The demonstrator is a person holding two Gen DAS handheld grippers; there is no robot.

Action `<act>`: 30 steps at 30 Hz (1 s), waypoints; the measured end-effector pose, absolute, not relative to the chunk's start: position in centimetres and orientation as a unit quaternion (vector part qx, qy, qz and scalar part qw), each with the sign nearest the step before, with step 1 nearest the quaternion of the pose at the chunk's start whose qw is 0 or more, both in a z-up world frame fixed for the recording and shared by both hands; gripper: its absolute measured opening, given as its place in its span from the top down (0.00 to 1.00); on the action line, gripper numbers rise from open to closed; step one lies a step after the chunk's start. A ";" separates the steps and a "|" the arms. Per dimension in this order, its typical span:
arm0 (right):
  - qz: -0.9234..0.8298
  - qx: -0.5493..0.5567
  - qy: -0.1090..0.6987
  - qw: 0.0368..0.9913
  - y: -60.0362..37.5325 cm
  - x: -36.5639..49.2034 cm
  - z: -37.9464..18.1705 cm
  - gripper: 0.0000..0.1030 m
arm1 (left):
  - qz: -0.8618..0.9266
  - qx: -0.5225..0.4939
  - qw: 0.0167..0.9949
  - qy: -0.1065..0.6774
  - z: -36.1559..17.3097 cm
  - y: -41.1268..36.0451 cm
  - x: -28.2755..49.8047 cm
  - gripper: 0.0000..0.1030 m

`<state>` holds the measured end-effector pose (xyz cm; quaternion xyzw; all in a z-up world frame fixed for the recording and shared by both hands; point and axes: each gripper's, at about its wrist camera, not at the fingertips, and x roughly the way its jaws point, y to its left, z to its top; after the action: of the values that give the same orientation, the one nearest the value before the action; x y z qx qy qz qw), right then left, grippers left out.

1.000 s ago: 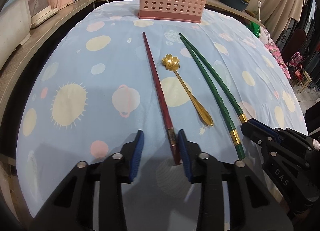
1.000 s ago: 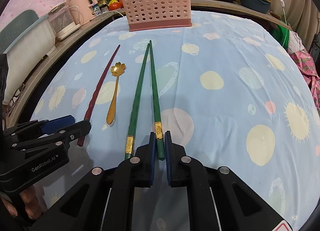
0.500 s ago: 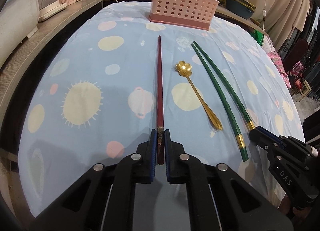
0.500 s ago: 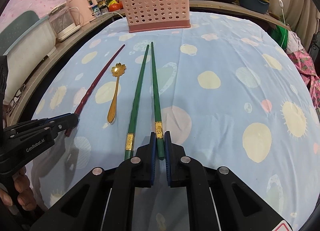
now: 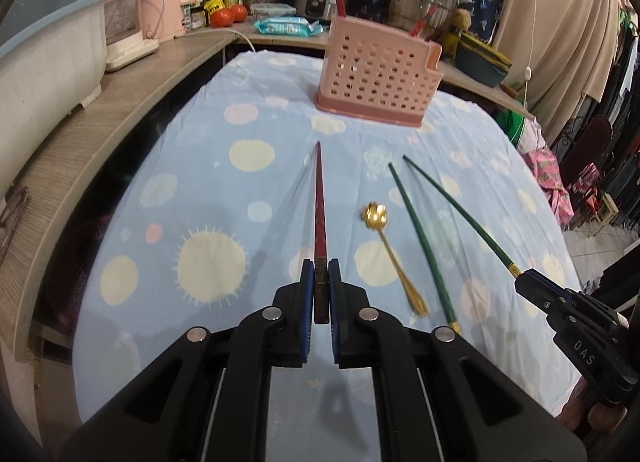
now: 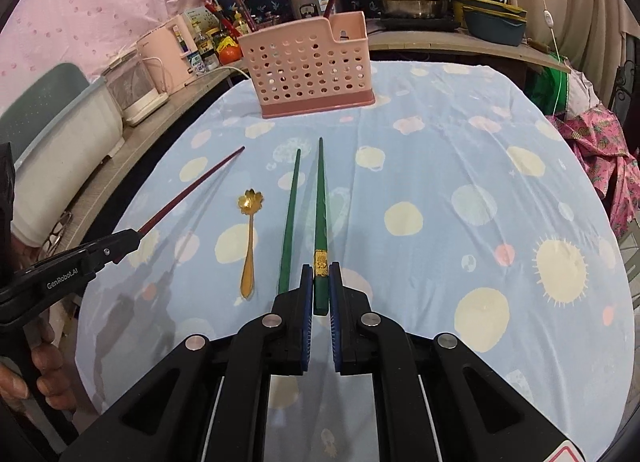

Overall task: Organize utensils
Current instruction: 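Lift both held chopsticks and lower them upright into the pink basket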

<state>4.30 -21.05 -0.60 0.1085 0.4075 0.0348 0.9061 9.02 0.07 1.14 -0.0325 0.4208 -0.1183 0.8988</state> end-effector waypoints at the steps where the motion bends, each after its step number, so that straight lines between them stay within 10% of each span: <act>1: 0.035 0.110 0.402 0.908 -21.2 4.4 -0.1 0.93 | -0.118 -0.034 0.901 0.417 1.6 0.1 9.1 0.93; 30: 0.032 0.139 0.255 0.956 -25.0 11.7 11.7 0.93 | -0.129 -0.058 0.942 0.305 13.1 -0.8 17.0 0.93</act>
<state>11.67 -25.00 11.74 0.1387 0.2547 0.0317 0.9565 17.00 -0.77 13.12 -0.0583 0.3047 -0.1295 0.9418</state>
